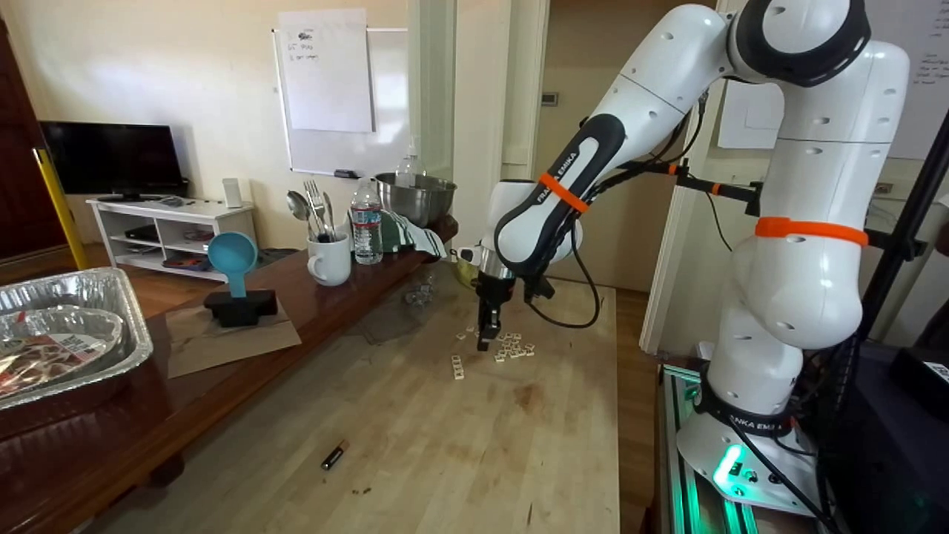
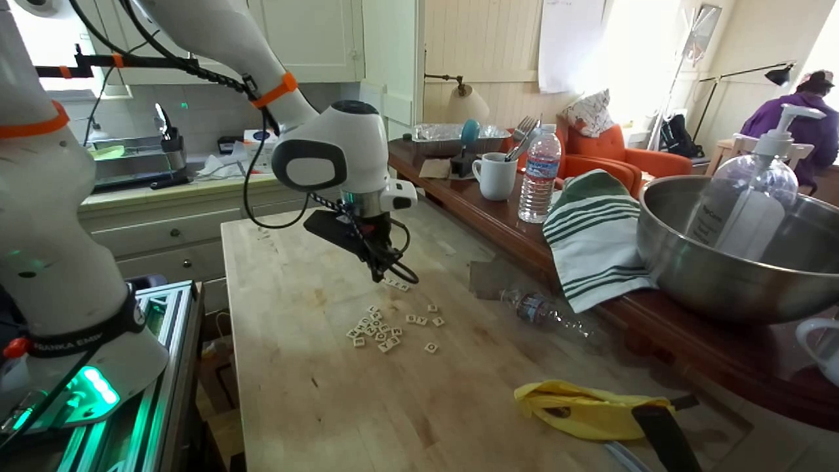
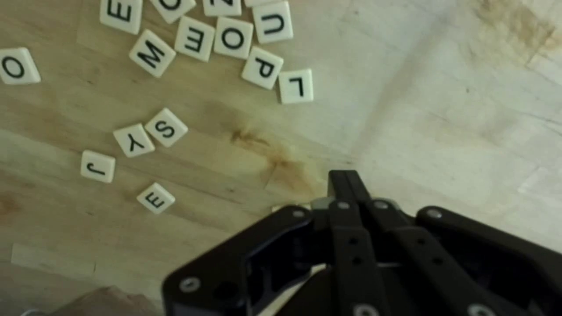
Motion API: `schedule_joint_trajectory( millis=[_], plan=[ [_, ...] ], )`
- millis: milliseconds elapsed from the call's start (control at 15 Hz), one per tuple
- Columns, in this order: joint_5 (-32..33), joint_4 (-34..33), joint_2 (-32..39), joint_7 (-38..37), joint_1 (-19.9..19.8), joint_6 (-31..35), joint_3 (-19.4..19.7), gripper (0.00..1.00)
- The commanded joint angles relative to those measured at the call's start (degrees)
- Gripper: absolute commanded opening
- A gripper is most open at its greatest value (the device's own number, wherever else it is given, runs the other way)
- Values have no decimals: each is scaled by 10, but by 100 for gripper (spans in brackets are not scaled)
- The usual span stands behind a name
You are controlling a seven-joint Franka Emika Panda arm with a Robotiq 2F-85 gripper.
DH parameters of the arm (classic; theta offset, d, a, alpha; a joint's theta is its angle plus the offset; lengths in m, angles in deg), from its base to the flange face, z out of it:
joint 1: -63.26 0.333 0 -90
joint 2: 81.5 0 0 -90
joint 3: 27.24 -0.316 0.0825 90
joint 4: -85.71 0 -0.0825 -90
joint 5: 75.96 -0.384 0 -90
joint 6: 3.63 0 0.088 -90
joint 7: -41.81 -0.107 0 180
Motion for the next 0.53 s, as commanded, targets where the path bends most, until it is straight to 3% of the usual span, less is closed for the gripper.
schedule_joint_trajectory(
  millis=[0, 467],
  plan=[
    [-61, -10, -8, 33, -1, 8, -17, 0],
    [-119, -49, 34, 70, 0, 48, -22, 0]
  ],
)
